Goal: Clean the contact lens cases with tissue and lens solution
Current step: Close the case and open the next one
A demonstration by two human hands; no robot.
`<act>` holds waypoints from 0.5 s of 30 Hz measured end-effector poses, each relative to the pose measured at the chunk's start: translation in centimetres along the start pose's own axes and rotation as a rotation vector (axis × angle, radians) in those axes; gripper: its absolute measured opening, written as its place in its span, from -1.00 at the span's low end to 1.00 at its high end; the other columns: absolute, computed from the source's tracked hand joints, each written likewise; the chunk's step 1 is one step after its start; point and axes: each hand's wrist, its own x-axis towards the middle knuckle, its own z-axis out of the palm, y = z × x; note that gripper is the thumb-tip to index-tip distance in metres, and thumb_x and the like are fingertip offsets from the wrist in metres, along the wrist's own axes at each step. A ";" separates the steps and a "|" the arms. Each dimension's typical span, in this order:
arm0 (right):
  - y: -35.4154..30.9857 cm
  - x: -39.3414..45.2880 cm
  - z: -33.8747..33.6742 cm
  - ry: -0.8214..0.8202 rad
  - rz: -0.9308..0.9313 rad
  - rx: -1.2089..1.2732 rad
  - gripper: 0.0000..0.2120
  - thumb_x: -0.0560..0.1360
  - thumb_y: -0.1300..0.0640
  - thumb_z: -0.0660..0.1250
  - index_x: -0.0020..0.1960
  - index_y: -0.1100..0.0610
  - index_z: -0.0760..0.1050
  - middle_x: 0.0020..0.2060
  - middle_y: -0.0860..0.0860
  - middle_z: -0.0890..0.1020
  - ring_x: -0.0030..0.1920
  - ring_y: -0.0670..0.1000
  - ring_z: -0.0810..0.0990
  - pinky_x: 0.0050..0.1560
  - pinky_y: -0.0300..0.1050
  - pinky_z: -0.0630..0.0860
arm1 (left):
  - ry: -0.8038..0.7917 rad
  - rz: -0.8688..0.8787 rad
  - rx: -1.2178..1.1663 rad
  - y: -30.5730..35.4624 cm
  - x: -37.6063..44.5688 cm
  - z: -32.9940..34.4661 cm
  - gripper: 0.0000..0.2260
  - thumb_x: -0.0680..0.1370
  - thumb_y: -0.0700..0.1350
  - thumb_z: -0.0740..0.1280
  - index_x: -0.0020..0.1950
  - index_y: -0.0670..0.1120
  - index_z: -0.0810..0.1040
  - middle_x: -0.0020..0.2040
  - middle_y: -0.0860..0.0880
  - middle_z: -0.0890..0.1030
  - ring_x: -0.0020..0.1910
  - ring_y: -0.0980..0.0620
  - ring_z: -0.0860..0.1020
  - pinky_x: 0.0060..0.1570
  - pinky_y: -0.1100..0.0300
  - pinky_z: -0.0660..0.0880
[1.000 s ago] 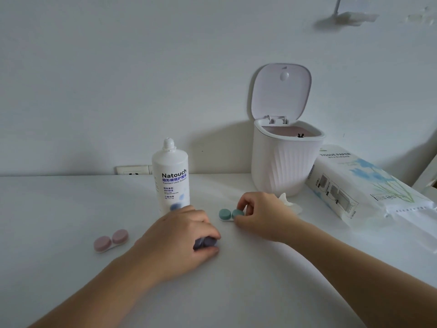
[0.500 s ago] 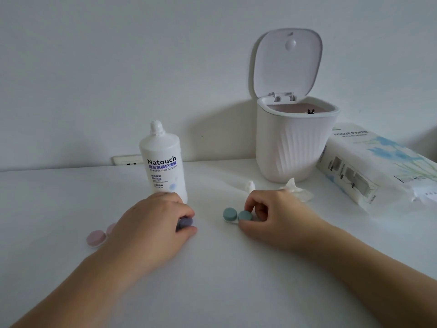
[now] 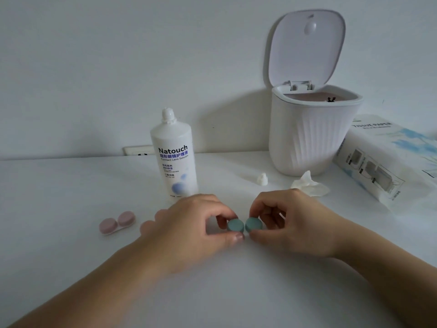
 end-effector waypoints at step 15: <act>0.0 -0.2 0.1 -0.052 -0.002 -0.036 -0.79 0.37 -0.09 0.56 -0.15 -0.01 0.62 -0.33 -0.02 0.60 -0.35 -0.03 0.52 -0.34 -0.21 0.42 | -0.039 0.152 0.166 0.1 0.1 0.5 -0.64 0.41 0.39 0.22 -0.04 0.18 0.57 -0.15 0.21 0.50 -0.04 0.20 0.45 -0.18 0.43 0.31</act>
